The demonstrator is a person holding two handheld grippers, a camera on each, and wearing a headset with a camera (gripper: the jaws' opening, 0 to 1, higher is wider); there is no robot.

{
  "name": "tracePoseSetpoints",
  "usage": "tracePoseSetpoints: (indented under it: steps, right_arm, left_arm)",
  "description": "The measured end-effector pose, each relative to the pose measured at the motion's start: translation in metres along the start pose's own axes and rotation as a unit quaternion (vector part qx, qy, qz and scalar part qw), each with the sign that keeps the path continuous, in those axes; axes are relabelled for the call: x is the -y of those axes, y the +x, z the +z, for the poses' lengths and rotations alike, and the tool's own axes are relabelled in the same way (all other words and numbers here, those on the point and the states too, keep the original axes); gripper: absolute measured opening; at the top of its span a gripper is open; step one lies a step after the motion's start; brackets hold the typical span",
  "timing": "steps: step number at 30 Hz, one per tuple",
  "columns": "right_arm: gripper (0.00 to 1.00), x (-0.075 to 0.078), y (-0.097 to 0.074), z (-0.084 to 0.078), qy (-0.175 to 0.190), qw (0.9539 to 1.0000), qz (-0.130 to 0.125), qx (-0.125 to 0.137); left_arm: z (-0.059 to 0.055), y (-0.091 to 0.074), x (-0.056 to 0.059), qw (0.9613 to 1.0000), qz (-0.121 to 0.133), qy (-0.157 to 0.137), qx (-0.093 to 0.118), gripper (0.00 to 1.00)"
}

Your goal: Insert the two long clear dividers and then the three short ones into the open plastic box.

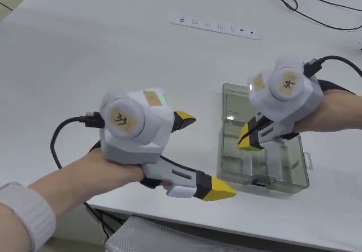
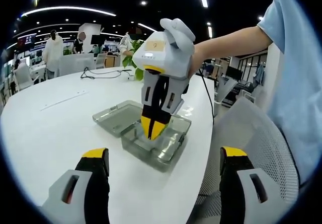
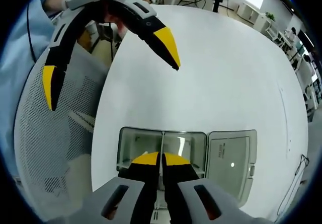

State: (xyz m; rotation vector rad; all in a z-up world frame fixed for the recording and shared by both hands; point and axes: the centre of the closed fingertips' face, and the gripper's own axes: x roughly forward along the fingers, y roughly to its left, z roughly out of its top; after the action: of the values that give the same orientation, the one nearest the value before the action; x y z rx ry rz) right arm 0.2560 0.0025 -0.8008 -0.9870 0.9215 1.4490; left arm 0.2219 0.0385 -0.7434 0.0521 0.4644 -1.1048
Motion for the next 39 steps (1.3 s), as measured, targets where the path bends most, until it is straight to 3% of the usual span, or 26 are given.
tracePoseSetpoints:
  steps: [2,6,10,14,19,22,25,27,34,39]
  right_arm:
    - [0.15,0.001,0.001,0.001,-0.002,1.0,-0.006,0.005]
    - [0.17,0.0,-0.001,0.004,0.007,0.9998,0.002,0.02]
    - [0.31,0.009,-0.004,0.008,0.007,0.9987,-0.015,0.048]
    - [0.37,0.01,-0.008,0.011,0.026,0.9961,-0.013,0.084]
    - [0.62,0.014,-0.013,0.011,0.036,0.991,-0.038,0.123]
    - [0.83,0.018,-0.016,0.017,0.041,0.9845,-0.058,0.16]
    - [0.92,0.021,-0.02,0.015,0.054,0.9808,-0.071,0.173]
    - [0.97,0.018,-0.025,0.019,0.073,0.9753,-0.075,0.195]
    - [1.0,0.017,-0.039,0.019,0.101,0.9631,-0.099,0.229]
    - [1.0,0.013,-0.05,0.009,0.127,0.9527,-0.119,0.249]
  left_arm:
    - [0.0,-0.001,0.0,1.0,0.001,0.0,0.0,0.93]
    - [-0.001,-0.002,-0.001,1.0,0.002,-0.001,0.0,0.93]
    - [-0.002,-0.003,0.0,1.0,0.003,-0.003,-0.001,0.93]
    - [-0.002,-0.003,0.0,1.0,0.002,-0.002,-0.001,0.94]
    - [-0.001,-0.003,0.0,1.0,0.003,-0.002,-0.001,0.94]
    - [0.0,-0.003,-0.001,1.0,0.003,-0.002,-0.001,0.94]
    - [0.001,-0.003,-0.001,1.0,0.003,-0.001,-0.002,0.94]
    - [0.002,-0.003,-0.002,1.0,0.004,0.0,-0.002,0.95]
    - [0.006,-0.003,-0.005,0.9999,0.013,-0.003,0.001,0.95]
    - [0.008,-0.004,-0.006,0.9998,0.019,-0.003,0.0,0.94]
